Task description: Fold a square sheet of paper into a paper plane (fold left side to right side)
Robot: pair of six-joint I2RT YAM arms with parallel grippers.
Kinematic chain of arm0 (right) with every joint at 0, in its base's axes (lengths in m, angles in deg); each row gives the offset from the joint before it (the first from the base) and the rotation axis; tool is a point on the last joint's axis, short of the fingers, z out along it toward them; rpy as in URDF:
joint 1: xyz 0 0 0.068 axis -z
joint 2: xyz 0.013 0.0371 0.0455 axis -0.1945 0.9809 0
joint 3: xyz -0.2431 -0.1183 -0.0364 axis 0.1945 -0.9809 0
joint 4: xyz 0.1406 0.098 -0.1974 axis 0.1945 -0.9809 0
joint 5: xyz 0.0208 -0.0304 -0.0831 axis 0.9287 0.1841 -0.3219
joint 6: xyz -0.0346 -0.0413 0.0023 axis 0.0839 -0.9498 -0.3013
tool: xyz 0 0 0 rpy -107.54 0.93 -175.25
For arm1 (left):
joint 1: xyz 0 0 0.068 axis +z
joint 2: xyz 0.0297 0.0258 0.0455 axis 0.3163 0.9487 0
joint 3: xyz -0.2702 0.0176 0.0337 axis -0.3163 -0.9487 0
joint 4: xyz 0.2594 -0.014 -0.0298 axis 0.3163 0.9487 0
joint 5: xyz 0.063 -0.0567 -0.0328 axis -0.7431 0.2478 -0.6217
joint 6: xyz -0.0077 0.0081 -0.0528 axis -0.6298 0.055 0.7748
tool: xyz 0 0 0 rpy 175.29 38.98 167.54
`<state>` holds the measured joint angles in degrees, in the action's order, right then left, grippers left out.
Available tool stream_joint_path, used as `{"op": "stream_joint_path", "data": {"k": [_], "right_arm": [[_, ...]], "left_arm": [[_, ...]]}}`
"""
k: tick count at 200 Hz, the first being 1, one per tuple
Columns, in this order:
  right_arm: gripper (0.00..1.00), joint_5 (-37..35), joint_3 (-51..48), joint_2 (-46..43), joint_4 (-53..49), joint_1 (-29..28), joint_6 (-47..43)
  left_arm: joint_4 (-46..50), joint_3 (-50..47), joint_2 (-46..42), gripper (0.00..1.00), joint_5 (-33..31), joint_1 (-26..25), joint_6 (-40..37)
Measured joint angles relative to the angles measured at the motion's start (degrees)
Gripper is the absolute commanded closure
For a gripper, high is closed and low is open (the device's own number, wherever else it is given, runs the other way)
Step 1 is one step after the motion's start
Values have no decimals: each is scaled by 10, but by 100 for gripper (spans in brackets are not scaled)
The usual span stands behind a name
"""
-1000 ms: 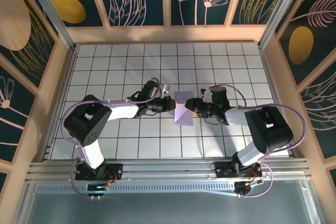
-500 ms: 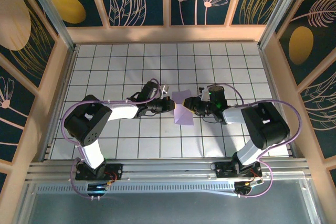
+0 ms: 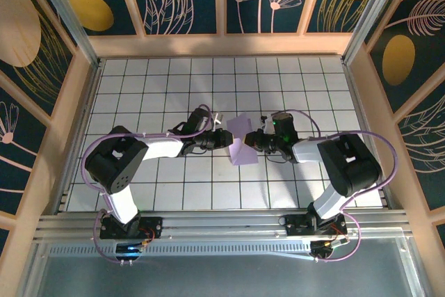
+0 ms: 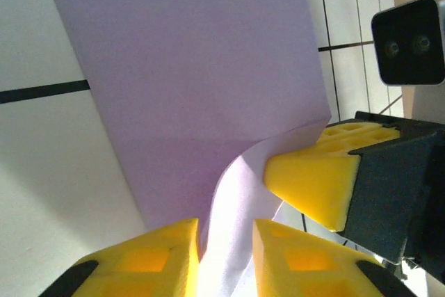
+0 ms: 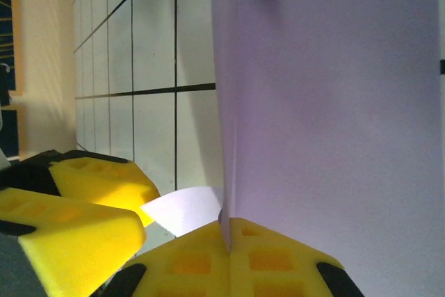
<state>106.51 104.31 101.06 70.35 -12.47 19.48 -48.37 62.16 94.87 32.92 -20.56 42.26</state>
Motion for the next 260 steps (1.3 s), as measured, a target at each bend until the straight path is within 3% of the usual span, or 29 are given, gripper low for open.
{"op": "stream_joint_path", "data": {"k": [34,74,105,136,168,206,260], "right_arm": [[100,-15,10,-31,-28,4,-15],[100,-7,25,-141,-21,54,-26],[100,28,38,-221,29,98,-9],[100,80,63,-244,115,103,48],[100,130,83,-235,216,94,130],[100,172,120,-197,269,54,177],[100,183,120,-187,274,42,188]], "left_arm": [[26,-5,-57,41,-41,0,0],[3,-26,-174,19,-88,0,21],[-46,-51,-252,12,-99,0,43],[-120,-54,-274,7,-77,1,74],[-210,-55,-262,9,-32,1,118],[-297,-42,-211,18,36,1,166],[-340,-33,-196,45,71,1,194]]}}
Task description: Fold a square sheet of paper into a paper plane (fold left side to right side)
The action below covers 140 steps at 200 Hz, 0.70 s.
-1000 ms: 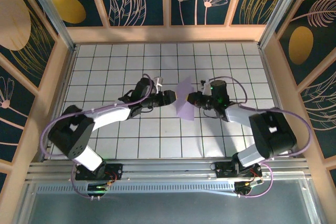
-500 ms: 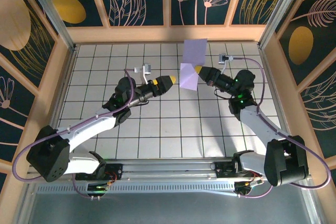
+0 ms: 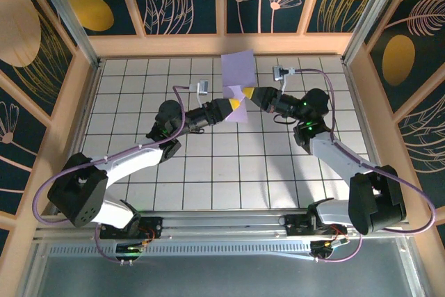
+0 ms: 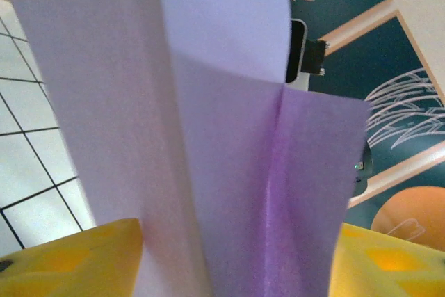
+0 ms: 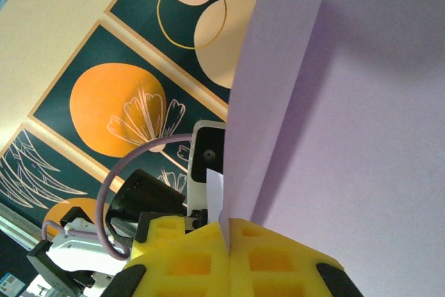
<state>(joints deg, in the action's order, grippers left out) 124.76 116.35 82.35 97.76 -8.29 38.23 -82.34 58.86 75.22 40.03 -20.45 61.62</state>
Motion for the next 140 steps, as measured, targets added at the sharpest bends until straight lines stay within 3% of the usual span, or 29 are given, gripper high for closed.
{"op": "stream_joint_path", "data": {"k": [68,140], "right_arm": [[100,4,0,0,0,0,0],[71,3,-1,-4,-17,12,-10]], "left_arm": [[1,0,-10,77,1,0,-5],[40,0,-22,98,-4,0,-26]]}}
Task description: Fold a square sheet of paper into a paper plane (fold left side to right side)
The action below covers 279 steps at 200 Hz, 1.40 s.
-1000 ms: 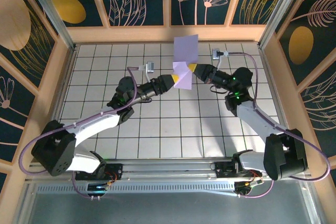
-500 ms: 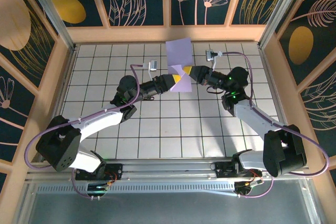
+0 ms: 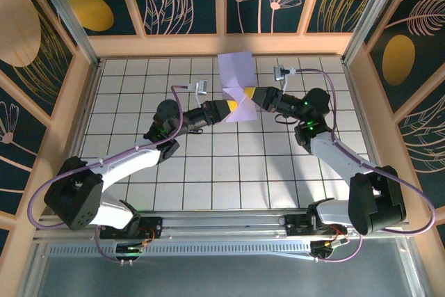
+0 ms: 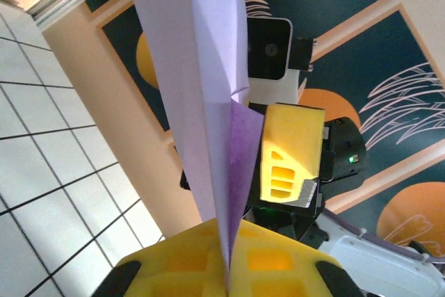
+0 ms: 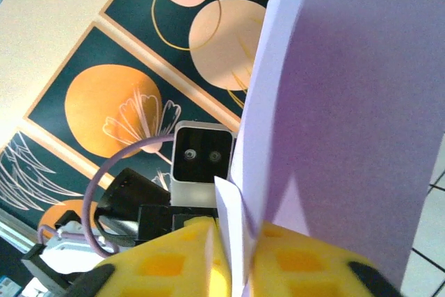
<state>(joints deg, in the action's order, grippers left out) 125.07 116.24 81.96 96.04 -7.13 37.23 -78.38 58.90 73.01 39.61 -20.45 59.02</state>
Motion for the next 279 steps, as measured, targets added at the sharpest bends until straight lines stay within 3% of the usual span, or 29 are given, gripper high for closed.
{"op": "stream_joint_path", "data": {"k": [20,39,82,97,141,179,210,279], "right_arm": [[60,-7,0,-17,-43,8,-30],[52,-44,2,-47,-137,12,-98],[40,-221,32,-94,-394,15,-264],[38,-295,35,-104,-461,16,-296],[19,-452,27,-113,-585,51,-336],[11,-496,-3,-127,-619,81,-341],[10,-497,-27,-137,-622,95,-341],[10,-484,-52,-148,-614,115,-340]], "left_arm": [[42,4,-10,100,-7,0,-22],[143,41,-14,100,-26,0,-61],[422,166,-6,100,-95,-6,-187],[525,206,8,100,-138,-22,-225],[797,333,89,100,-305,-106,-292],[1003,439,177,100,-477,-173,-267],[1116,478,259,100,-592,-217,-182],[1203,475,368,100,-660,-242,-53]]}}
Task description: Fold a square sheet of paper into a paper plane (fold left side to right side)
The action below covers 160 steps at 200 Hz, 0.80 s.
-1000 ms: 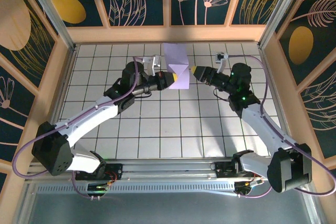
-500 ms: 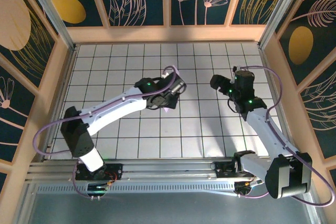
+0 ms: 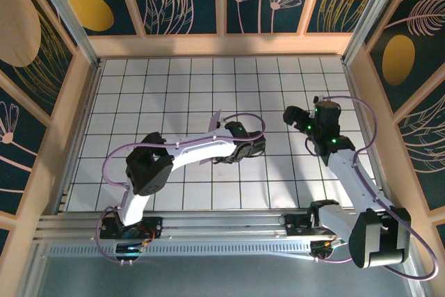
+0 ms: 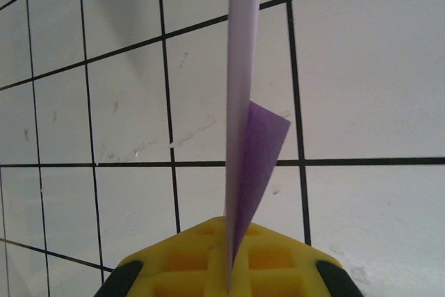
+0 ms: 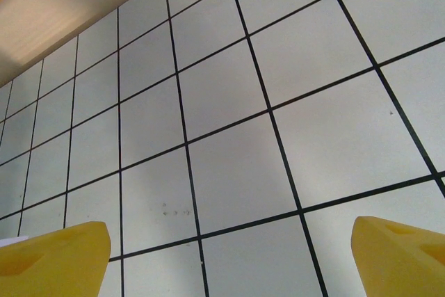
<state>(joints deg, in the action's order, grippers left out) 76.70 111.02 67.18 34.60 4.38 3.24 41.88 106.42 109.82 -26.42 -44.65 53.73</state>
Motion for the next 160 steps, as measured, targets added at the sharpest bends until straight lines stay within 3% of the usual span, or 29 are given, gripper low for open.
{"op": "stream_joint_path", "data": {"k": [28,94,144,160], "right_arm": [[10,11,-12,0,6,5,4],[10,38,-19,0,20,13,4],[10,50,-19,0,22,17,3],[10,52,-19,0,22,17,3]], "left_arm": [[0,0,20,100,0,0,7],[-47,24,78,81,58,3,-23],[-99,30,81,56,122,20,-59],[-121,30,79,52,149,27,-69]]}}
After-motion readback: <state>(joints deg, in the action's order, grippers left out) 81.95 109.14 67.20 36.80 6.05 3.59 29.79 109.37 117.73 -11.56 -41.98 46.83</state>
